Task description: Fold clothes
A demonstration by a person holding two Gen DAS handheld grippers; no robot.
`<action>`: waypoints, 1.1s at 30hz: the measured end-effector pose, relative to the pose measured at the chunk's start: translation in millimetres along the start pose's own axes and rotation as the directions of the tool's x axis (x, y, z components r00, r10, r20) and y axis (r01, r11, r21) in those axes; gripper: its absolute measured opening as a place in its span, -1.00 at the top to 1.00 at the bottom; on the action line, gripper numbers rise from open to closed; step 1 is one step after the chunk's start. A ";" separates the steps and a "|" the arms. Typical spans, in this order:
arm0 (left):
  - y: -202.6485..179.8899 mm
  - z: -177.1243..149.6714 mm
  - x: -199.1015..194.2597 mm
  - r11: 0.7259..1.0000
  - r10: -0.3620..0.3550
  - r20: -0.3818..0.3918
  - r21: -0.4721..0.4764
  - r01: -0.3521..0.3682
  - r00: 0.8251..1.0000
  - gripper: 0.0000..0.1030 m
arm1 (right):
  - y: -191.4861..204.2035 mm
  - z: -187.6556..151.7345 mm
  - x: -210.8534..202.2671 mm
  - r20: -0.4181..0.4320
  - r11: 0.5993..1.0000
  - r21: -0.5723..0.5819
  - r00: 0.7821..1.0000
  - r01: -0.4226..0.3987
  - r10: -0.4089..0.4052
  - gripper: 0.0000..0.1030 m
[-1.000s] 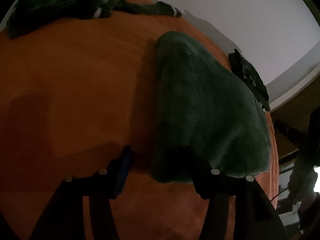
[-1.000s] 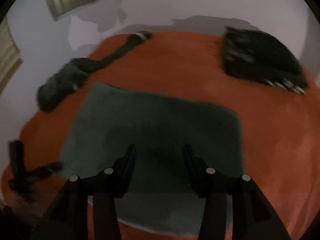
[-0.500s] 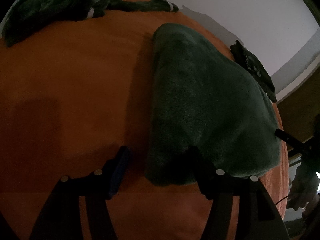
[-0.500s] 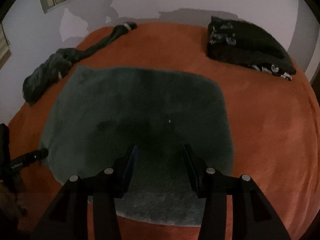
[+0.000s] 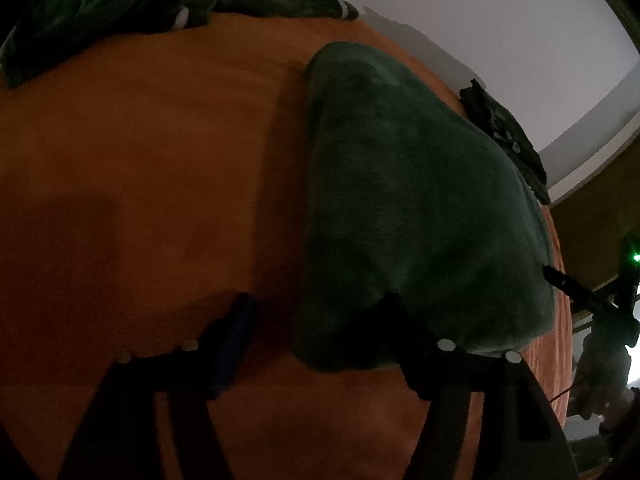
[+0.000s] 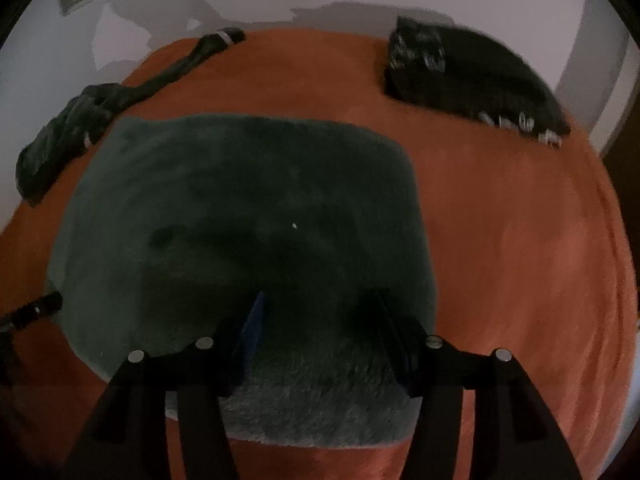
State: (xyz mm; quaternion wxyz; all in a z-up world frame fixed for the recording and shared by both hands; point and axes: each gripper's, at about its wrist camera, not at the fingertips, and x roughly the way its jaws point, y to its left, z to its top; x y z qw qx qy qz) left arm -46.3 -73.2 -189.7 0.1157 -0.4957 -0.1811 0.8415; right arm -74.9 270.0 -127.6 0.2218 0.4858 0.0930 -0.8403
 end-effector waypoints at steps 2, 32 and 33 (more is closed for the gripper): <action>1.0 0.9 0.4 1.000 -0.005 -0.001 -0.003 0.005 1.000 -0.38 | 0.4 -1.0 -3.6 0.011 1.000 0.005 1.000 0.010 -0.010 -0.08; 7.1 2.0 -18.6 0.999 0.039 0.065 -0.031 -0.037 0.997 -0.38 | -11.6 -3.8 -29.5 0.095 0.993 0.108 0.993 0.052 -0.063 -0.08; 7.8 2.2 -19.2 0.999 0.039 0.066 -0.034 -0.037 0.997 -0.38 | -10.1 -2.6 -30.0 0.099 0.994 0.102 0.993 0.050 -0.060 -0.08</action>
